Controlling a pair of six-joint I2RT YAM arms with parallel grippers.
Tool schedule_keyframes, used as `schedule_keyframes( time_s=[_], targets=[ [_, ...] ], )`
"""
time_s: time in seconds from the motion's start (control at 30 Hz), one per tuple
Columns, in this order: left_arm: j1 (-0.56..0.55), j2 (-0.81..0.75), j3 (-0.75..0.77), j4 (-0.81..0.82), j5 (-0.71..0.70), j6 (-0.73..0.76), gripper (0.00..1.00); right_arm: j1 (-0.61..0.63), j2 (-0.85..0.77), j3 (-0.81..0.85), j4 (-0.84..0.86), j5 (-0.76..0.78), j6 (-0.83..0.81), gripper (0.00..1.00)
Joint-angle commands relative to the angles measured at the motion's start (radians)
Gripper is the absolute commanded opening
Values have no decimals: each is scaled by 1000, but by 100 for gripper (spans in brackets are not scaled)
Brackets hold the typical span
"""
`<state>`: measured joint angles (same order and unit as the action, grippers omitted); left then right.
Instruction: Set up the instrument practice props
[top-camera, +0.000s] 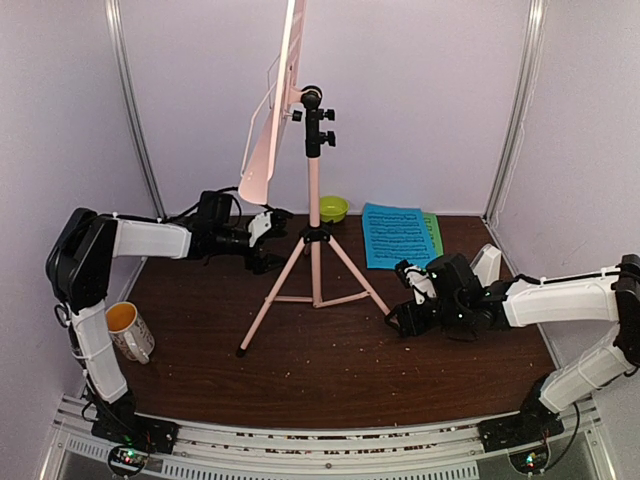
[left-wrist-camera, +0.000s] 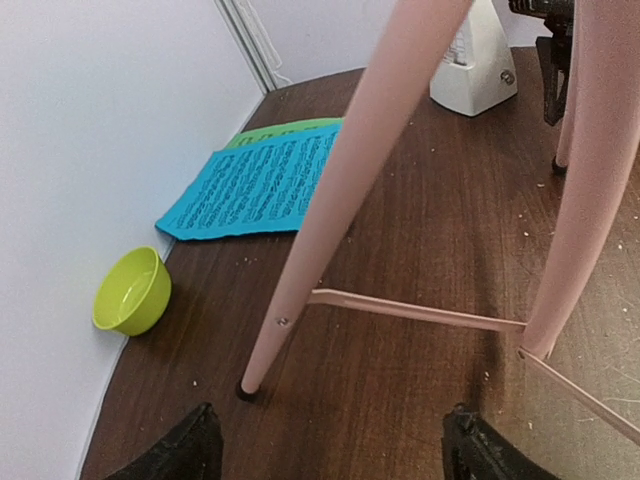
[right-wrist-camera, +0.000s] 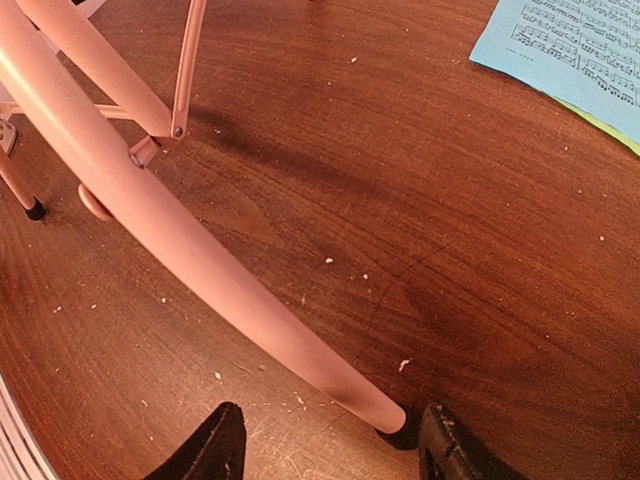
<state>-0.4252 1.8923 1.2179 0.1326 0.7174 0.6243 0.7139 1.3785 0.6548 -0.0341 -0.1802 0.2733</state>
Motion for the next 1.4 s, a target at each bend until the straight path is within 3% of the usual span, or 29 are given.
schedule_keyframes(
  time_s=[0.0, 0.5, 0.63, 0.83, 1.17, 1.37],
  targets=[
    [3, 58, 94, 83, 109, 60, 76, 2, 15, 1, 25, -12, 28, 59],
    [-11, 214, 304, 72, 295, 75, 67, 3, 42, 18, 16, -1, 37, 52],
    [-27, 237, 355, -7, 296, 139, 64, 2, 45, 20, 12, 4, 34, 51],
    [-37, 239, 384, -78, 297, 177, 49, 2, 53, 29, 8, 30, 33, 47],
    [-50, 204, 355, -77, 319, 146, 40, 2, 50, 30, -11, 64, 30, 42],
    [-51, 203, 354, -51, 305, 85, 19, 3, 33, 26, -24, 70, 33, 41]
  ],
)
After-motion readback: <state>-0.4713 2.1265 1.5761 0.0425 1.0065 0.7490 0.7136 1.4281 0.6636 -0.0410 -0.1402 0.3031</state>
